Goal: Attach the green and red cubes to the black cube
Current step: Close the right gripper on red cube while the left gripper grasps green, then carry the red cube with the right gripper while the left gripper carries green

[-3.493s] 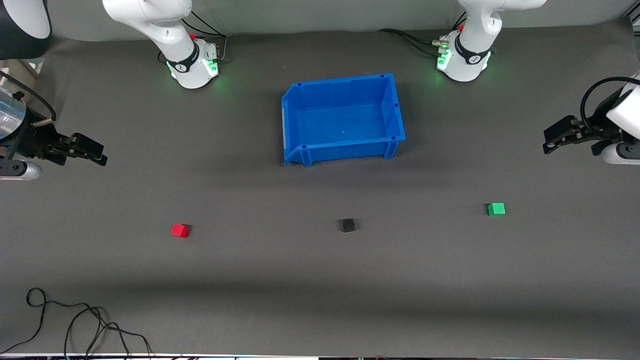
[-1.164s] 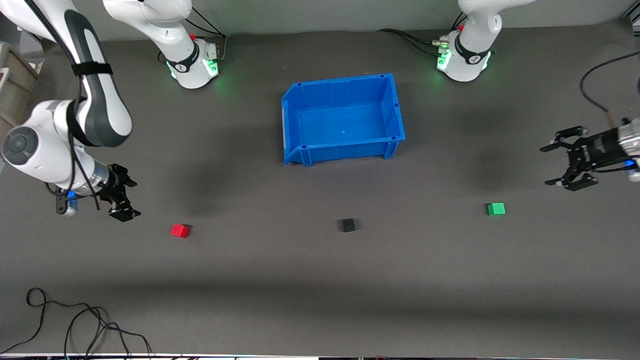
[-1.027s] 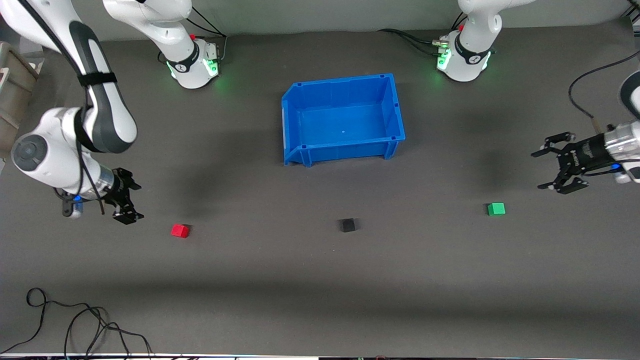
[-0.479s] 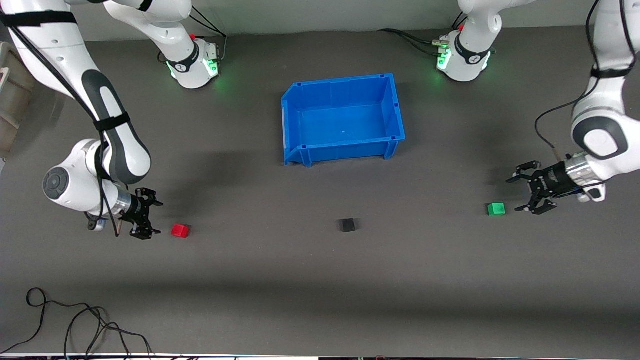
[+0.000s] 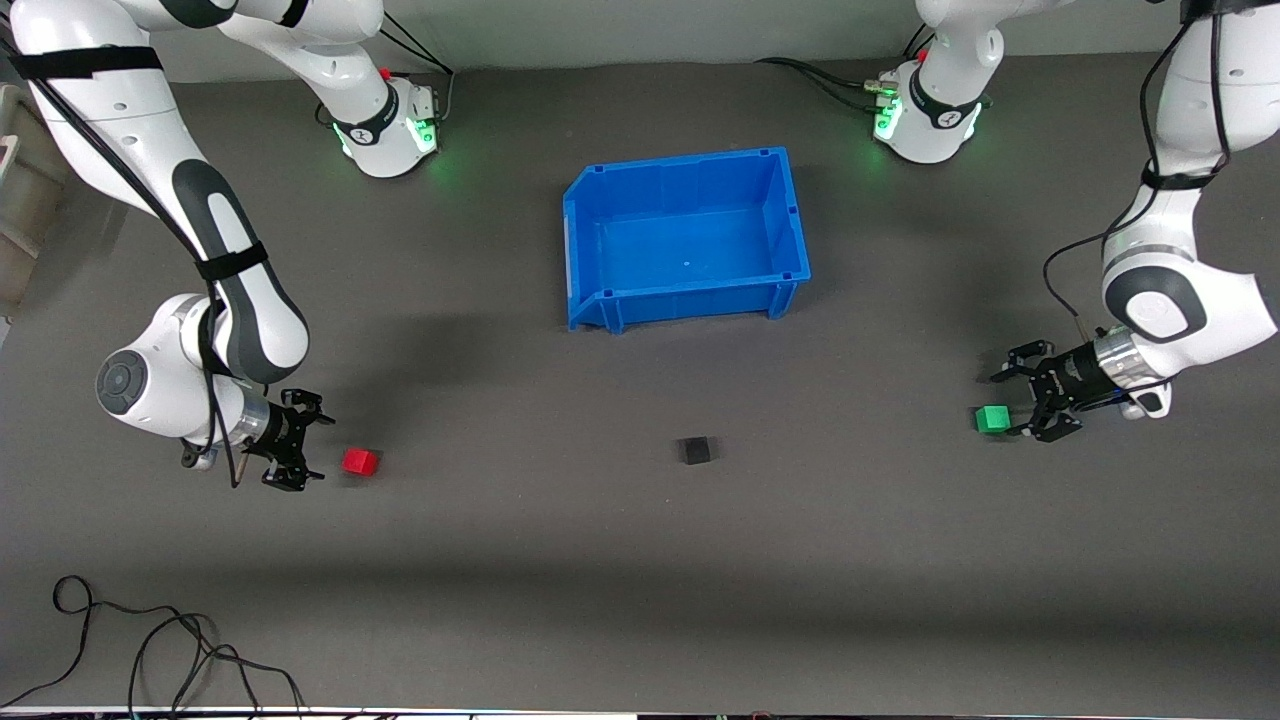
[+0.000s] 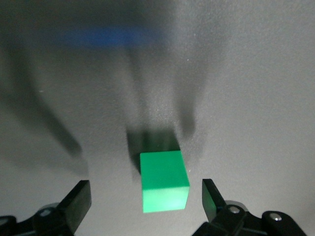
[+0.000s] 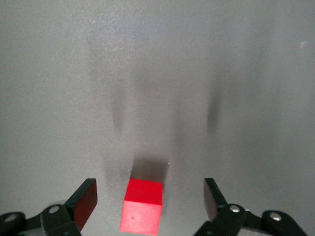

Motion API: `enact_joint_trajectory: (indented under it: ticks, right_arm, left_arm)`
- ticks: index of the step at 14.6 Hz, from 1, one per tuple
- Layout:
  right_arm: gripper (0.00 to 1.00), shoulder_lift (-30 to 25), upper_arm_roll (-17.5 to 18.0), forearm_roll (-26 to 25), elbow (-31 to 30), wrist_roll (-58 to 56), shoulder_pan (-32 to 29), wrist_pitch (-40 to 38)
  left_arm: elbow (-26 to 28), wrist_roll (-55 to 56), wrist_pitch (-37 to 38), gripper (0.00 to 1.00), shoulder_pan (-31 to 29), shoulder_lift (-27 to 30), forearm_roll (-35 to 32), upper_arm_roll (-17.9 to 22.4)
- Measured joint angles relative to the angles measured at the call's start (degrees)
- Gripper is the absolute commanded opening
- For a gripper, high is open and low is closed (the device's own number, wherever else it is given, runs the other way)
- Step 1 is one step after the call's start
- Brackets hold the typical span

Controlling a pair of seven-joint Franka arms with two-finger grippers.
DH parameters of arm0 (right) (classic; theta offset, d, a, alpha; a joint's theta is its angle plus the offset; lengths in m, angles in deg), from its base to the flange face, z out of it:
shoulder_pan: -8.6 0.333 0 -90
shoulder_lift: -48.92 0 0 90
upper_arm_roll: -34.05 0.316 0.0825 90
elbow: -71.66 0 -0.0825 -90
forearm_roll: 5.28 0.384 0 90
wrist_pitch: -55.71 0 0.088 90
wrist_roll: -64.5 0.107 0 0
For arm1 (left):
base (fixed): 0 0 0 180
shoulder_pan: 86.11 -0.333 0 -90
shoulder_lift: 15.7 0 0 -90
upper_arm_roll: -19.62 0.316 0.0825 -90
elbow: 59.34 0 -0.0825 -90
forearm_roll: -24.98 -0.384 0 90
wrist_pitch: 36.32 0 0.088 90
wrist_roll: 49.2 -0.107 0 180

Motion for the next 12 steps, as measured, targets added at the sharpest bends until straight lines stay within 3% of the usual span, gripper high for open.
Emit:
enact_joint_trajectory:
  ticks: [2,3,4,6,7,8,12]
  right_arm:
    - [0.97,1.7,0.2,0.0,0.1,1.6,1.2,2.0]
    - [0.96,2.4,0.2,0.0,0.1,2.4,1.8,2.6]
    - [0.94,2.9,0.3,0.0,0.2,2.9,2.1,3.1]
    - [0.78,3.3,0.4,0.0,0.4,3.2,2.4,3.2]
    - [0.75,3.3,0.4,0.0,0.5,3.2,2.4,3.1]
    - [0.63,3.3,0.4,0.0,0.6,3.2,2.4,3.1]
    - [0.35,3.3,0.4,0.0,0.8,3.2,2.4,3.9]
  left_arm:
    - [-0.8,0.0,-1.0,0.94,0.1,-1.3,0.3,-0.4]
    - [-1.1,0.0,-1.1,0.8,0.1,-1.7,0.4,-0.5]
    - [-1.3,0.0,-1.2,0.58,0.1,-1.8,0.5,-0.6]
    - [-1.8,0.0,-1.2,0.19,0.1,-2.0,0.5,-0.6]
    - [-2.0,0.0,-1.2,0.15,0.1,-2.0,0.6,-0.6]
    - [-2.4,0.0,-1.2,0.15,0.1,-2.0,0.6,-0.6]
    - [-5.5,2.0,-0.2,0.14,0.3,-2.0,0.6,-0.7]
